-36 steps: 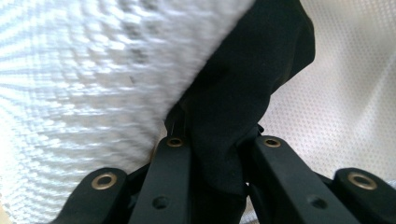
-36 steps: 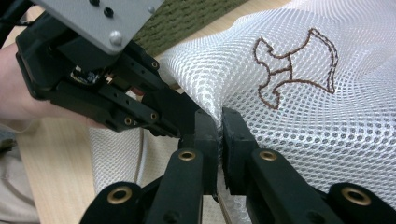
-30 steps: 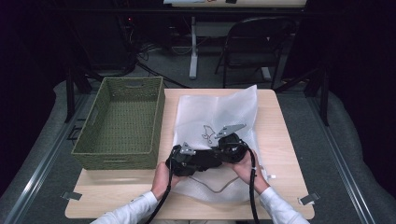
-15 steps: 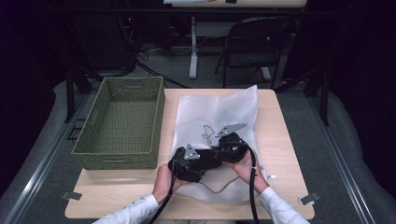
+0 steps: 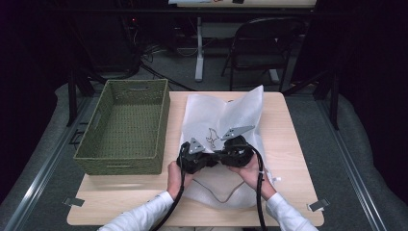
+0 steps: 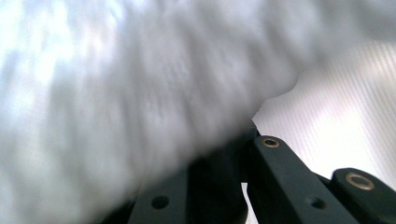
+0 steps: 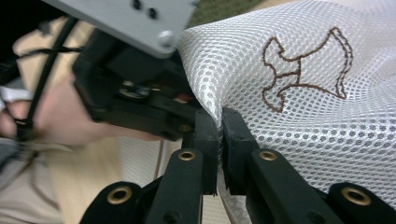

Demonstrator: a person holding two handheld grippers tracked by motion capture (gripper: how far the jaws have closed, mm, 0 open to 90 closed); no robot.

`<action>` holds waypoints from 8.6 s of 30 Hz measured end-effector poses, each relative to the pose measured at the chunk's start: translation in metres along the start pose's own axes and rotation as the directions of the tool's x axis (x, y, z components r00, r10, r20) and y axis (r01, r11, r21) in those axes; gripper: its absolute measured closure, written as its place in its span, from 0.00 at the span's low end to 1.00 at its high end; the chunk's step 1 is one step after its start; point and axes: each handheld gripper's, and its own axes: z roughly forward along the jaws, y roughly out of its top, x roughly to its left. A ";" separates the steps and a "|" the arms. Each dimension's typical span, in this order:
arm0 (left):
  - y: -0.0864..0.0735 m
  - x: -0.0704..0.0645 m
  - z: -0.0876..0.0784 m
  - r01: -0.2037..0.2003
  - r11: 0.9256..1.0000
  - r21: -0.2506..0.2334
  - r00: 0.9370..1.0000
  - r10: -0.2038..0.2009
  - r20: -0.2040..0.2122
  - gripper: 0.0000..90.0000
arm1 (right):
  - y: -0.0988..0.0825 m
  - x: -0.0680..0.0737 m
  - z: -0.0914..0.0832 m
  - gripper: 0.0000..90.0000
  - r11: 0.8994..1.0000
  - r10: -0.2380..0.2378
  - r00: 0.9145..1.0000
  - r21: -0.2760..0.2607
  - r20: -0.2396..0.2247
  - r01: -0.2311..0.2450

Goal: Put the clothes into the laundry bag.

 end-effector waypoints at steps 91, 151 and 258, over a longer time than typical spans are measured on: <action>-0.019 0.016 -0.013 -0.031 0.993 0.115 0.999 0.026 0.044 0.76 | -0.021 -0.031 -0.006 0.94 0.991 0.032 0.999 0.129 0.038 -0.037; -0.035 -0.008 -0.011 -0.352 0.896 0.271 0.935 0.346 0.074 0.88 | -0.063 -0.038 0.048 0.93 0.927 -0.010 0.998 0.374 0.055 -0.012; 0.005 -0.009 0.019 -0.028 0.996 -0.090 0.990 0.016 -0.140 0.98 | -0.003 -0.016 -0.016 0.99 0.999 0.005 0.999 -0.033 0.033 -0.004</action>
